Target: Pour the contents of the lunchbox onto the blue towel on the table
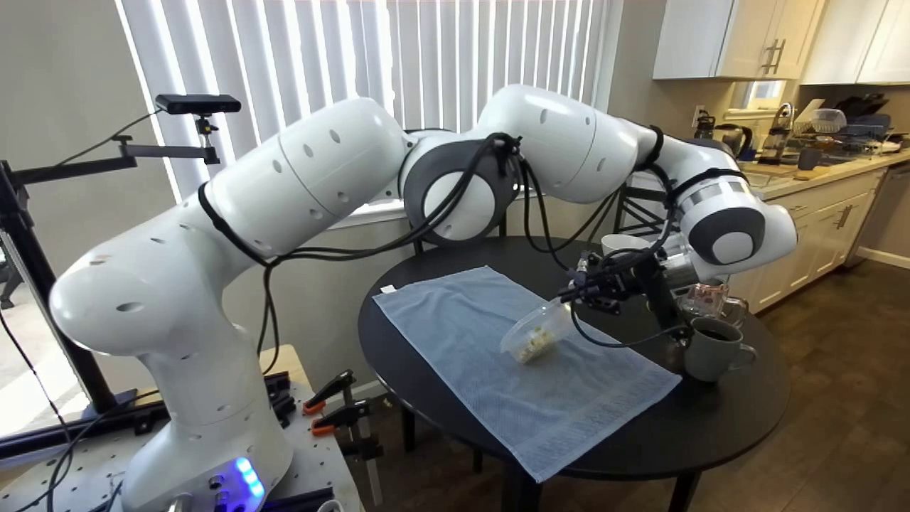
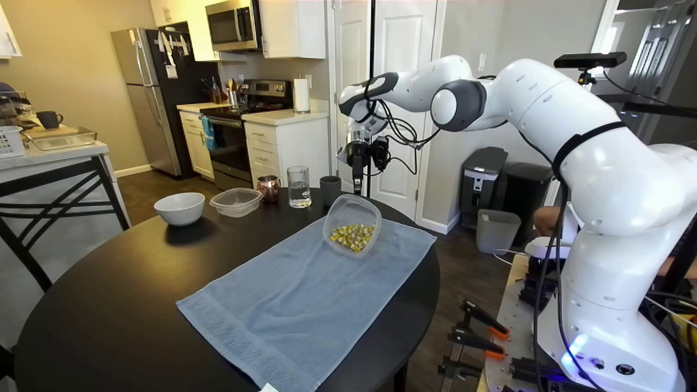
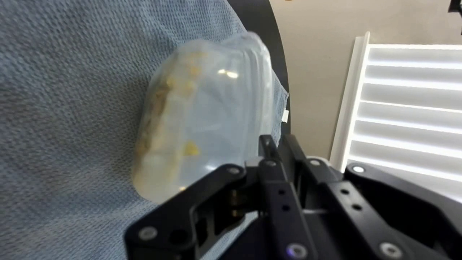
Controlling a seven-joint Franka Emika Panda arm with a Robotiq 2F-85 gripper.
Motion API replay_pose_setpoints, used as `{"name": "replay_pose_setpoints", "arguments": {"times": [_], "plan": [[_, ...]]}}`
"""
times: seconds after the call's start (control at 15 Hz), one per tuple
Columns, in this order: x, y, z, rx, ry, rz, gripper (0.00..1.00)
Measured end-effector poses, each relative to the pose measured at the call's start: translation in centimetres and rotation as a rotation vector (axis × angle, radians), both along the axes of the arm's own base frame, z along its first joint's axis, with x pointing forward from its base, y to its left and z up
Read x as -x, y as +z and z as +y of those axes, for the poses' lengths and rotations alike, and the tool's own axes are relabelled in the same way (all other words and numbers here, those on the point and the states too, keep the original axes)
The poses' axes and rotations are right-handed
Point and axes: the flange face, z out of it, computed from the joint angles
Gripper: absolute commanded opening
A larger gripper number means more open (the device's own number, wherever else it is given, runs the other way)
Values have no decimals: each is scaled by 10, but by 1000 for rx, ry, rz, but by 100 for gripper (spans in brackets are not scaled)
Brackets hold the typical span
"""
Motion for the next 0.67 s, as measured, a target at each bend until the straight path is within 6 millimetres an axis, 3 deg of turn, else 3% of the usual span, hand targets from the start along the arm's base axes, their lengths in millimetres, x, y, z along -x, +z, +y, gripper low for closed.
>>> {"name": "replay_pose_setpoints", "arguments": {"times": [0.27, 0.67], "plan": [[-2, 28, -19, 78, -44, -10, 4], [-8, 27, -2, 149, -24, 31, 8]]}}
